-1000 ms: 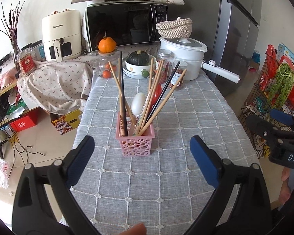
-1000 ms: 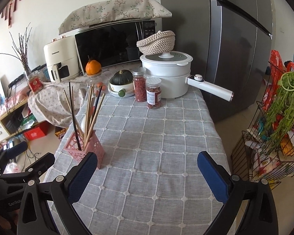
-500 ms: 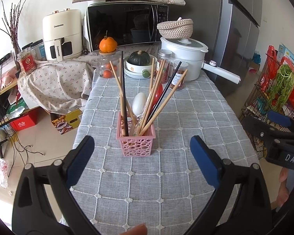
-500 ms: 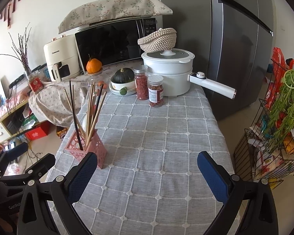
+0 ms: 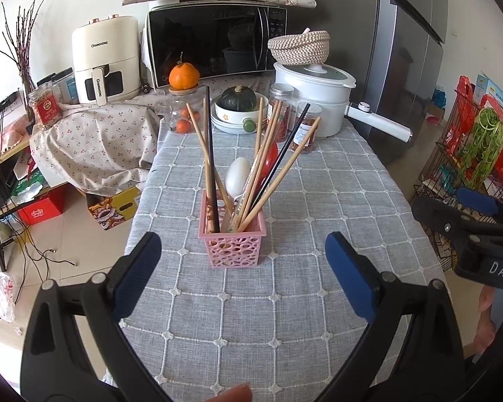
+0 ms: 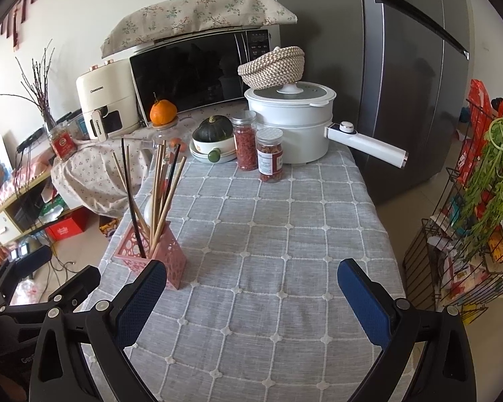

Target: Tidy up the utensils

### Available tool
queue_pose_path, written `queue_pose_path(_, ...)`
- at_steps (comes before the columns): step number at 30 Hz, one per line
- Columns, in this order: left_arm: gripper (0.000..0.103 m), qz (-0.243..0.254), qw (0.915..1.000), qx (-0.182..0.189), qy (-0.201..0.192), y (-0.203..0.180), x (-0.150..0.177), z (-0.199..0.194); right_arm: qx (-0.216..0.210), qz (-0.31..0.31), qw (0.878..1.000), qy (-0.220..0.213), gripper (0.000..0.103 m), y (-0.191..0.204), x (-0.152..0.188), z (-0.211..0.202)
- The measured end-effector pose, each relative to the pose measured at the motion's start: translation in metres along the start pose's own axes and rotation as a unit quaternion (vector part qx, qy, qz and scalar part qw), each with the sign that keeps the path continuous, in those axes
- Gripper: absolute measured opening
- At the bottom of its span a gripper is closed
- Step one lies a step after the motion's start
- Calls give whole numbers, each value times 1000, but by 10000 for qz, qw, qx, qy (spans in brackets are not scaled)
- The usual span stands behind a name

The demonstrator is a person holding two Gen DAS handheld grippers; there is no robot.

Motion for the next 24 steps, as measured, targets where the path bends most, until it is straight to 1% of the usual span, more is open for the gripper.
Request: queue_pose_path(24, 99, -55, 10000, 18, 62, 0, 3, 2, -12, -17, 10000, 14, 103, 4, 1, 1)
Point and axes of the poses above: each gripper's, at about its wrist camera, not at the fingertips, and z roughly the way its jaws point, y to its left, x to its underside, the point moved 7 cm from there along z, roughly the way its jaws point, and after that the axes turned 13 degrees about x, right-handed, at the moved point
